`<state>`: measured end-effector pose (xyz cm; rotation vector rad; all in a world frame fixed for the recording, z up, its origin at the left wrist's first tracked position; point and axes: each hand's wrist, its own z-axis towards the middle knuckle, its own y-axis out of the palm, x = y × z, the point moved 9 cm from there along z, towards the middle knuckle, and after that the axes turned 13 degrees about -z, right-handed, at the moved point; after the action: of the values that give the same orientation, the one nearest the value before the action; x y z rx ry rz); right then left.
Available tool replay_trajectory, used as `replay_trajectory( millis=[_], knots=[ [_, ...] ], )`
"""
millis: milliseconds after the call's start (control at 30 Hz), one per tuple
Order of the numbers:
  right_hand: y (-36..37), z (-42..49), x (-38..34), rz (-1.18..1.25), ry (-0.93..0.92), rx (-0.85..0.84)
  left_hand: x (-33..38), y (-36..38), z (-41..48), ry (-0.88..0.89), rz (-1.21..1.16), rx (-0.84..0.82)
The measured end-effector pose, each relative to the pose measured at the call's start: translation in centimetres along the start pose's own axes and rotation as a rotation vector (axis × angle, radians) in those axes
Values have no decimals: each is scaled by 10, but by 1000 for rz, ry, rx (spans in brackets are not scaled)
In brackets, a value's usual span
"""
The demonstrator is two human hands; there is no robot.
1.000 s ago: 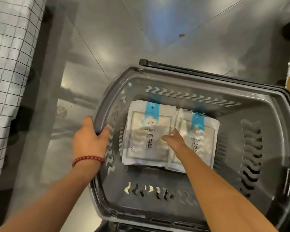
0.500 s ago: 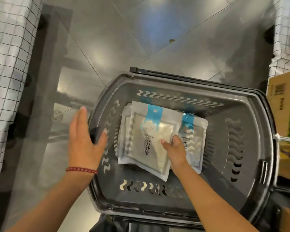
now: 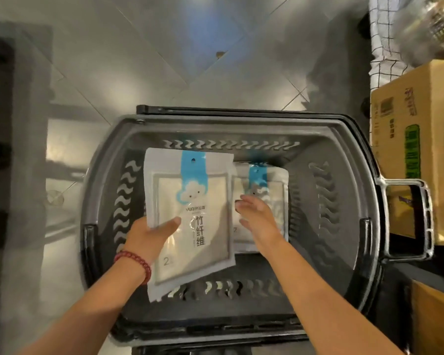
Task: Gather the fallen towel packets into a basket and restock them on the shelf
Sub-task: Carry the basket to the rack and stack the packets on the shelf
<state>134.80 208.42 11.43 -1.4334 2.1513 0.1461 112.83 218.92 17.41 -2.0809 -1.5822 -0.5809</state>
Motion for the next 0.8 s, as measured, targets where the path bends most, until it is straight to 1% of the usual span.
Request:
replay_trajectory(
  millis=[67, 100, 133, 200, 267, 333, 467, 500, 567, 700, 800],
  knots=[
    [-43, 18, 19, -179, 82, 282, -3, -3, 8, 37, 34, 86],
    [-61, 24, 29, -252, 113, 367, -4, -5, 12, 47, 59, 119],
    [-75, 31, 40, -309, 147, 400, -6, -7, 17, 49, 87, 143],
    [-91, 46, 66, -412, 243, 373, -11, -12, 26, 45, 135, 172],
    [-95, 56, 87, -478, 321, 305, -16, -15, 33, 53, 189, 176],
    [-93, 60, 99, -493, 340, 265, -21, -17, 39, 58, 240, 177],
    [-86, 57, 109, -558, 319, 309, -28, -21, 44, 38, 255, 188],
    [-81, 58, 112, -534, 315, 301, -28, -21, 45, 36, 253, 189],
    [-73, 58, 114, -395, 274, 314, -26, -19, 46, 39, 250, 181],
    [-68, 37, 101, -111, 130, 419, -21, -18, 44, 38, 257, 179],
    [-71, 13, 78, -37, -12, 439, -16, -19, 37, 41, 258, 189]
  ],
)
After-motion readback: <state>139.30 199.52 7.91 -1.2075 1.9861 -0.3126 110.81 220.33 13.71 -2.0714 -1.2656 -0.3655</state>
